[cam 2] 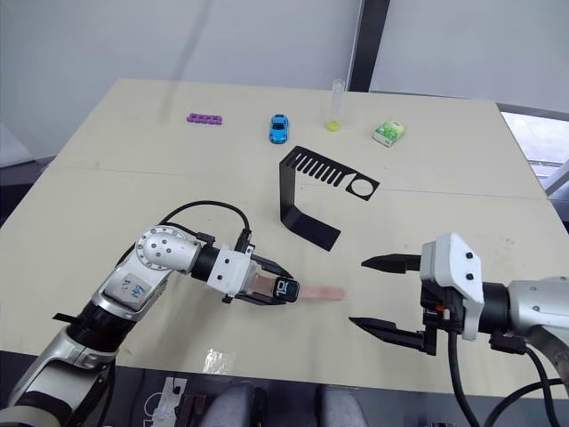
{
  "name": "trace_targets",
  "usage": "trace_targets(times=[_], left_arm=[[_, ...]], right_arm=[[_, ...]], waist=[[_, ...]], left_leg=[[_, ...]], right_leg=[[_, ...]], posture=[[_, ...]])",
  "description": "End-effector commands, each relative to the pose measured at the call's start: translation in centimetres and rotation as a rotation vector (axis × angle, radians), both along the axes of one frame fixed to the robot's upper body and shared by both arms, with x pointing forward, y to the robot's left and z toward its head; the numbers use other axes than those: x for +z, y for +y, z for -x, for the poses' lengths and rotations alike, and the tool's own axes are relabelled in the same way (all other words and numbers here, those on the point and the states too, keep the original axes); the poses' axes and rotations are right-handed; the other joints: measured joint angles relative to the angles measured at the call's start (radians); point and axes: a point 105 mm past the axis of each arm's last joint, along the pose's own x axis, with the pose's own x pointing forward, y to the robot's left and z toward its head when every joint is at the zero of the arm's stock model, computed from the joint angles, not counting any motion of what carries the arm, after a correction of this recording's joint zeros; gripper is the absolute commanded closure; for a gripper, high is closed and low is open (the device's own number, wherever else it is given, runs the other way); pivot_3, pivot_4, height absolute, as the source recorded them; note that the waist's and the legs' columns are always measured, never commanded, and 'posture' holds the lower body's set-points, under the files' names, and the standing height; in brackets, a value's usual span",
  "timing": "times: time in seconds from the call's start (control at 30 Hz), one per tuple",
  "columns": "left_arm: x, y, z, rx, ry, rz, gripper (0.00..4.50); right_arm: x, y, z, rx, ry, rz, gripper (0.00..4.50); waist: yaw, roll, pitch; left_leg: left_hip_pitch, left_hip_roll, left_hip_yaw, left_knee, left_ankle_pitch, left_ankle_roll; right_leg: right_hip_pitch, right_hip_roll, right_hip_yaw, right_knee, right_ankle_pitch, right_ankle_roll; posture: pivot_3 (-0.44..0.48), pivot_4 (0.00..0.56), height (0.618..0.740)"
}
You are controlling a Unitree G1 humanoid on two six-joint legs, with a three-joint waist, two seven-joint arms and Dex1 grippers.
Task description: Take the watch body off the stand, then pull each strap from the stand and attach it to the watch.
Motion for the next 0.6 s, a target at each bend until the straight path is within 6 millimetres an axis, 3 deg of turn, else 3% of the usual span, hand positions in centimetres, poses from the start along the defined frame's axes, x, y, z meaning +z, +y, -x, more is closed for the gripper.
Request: trace_targets(times=[0.03,0.13,0.4,0.57,0.6], left_arm=[[0.0,0.3,0.0,0.063,0.121,0.007,2.92],[-0.6,0.4,0.0,0.111,0.223,0.003,2.92],[-3.9,-0.4,-0.1,0.214,0.306,-0.062,2.92],[-4.8,-0.2,-0.2,0.26,0.321,-0.087,2.92],[-4.8,-0.1,-0.1,0.257,0.333,-0.087,1.83]], right_arm=[[0.2,0.3,-0.1,0.008,-0.031,0.01,0.05],[-0.2,0.4,-0.2,0.003,-0.031,0.016,0.05],[-2.0,0.8,-0.2,0.002,-0.015,0.052,0.05],[-2.5,0.4,-0.3,-0.01,-0.01,0.076,0.05],[-2.6,0.2,-0.4,-0.014,-0.01,0.08,0.0]], waist=[[-0.001,0.0,0.0],[-0.001,0.0,0.0],[0.001,0.0,0.0],[0.0,0.0,0.0],[0.0,0.0,0.0]], left_leg=[[0.0,0.0,0.0,0.0,0.0,0.0],[0.0,0.0,0.0,0.0,0.0,0.0],[0.0,0.0,0.0,0.0,0.0,0.0],[0.0,0.0,0.0,0.0,0.0,0.0],[0.0,0.0,0.0,0.001,0.0,0.0]], right_leg=[[0.0,0.0,0.0,0.0,0.0,0.0],[0.0,0.0,0.0,0.001,0.0,0.0],[0.0,0.0,0.0,0.001,0.0,0.0],[0.0,0.0,0.0,0.0,0.0,0.0],[0.0,0.0,0.0,0.0,0.0,0.0]], posture=[[0.0,0.15,0.74],[0.0,0.15,0.74],[0.0,0.15,0.74],[0.0,0.15,0.74],[0.0,0.15,0.74]])
